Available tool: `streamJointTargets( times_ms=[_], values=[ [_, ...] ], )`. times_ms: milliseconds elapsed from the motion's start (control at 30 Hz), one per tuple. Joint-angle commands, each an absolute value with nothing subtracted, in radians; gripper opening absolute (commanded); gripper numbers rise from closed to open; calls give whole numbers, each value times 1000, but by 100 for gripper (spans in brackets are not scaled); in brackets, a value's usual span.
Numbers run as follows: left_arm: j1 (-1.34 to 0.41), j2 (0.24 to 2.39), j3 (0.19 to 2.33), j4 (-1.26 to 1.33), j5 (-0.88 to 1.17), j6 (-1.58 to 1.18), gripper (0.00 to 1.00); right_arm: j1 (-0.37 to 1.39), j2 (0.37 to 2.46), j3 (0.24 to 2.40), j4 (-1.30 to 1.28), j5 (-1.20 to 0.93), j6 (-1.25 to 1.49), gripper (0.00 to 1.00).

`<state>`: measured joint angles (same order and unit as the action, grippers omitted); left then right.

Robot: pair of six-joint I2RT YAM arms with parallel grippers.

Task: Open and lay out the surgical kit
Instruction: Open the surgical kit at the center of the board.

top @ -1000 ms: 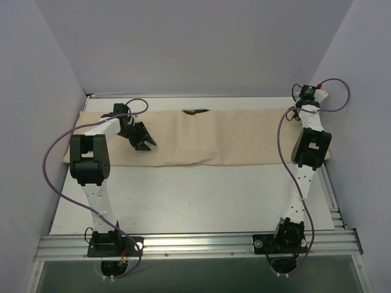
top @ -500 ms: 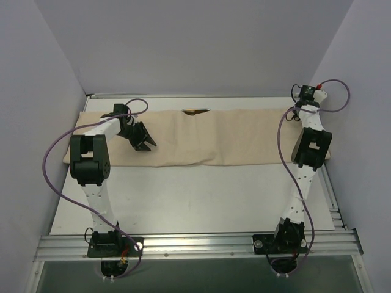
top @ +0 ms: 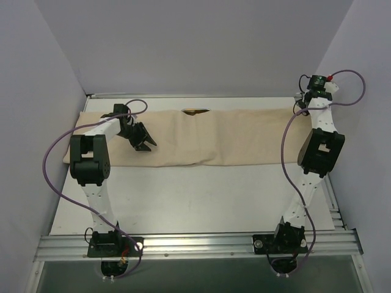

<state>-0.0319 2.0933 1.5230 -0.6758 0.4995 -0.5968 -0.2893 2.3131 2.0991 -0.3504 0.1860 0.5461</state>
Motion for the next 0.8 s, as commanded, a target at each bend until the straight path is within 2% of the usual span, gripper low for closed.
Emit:
streamJointTargets(
  times_ms=[0, 267, 567, 767],
  values=[
    [-34, 2040, 1539, -652, 535, -643, 50, -295, 2186, 1958, -434, 120, 609, 0],
    [-40, 1984, 1522, -627, 563, -710, 55, -238, 1875, 1629, -524, -57, 626, 0],
    [-41, 1936, 1502, -612, 531, -776, 59, -230, 1416, 1194, -710, -58, 572, 0],
    [-41, 1925, 1506, -604, 496, -834, 59, -276, 1303, 1132, -842, -15, 555, 0]
  ],
)
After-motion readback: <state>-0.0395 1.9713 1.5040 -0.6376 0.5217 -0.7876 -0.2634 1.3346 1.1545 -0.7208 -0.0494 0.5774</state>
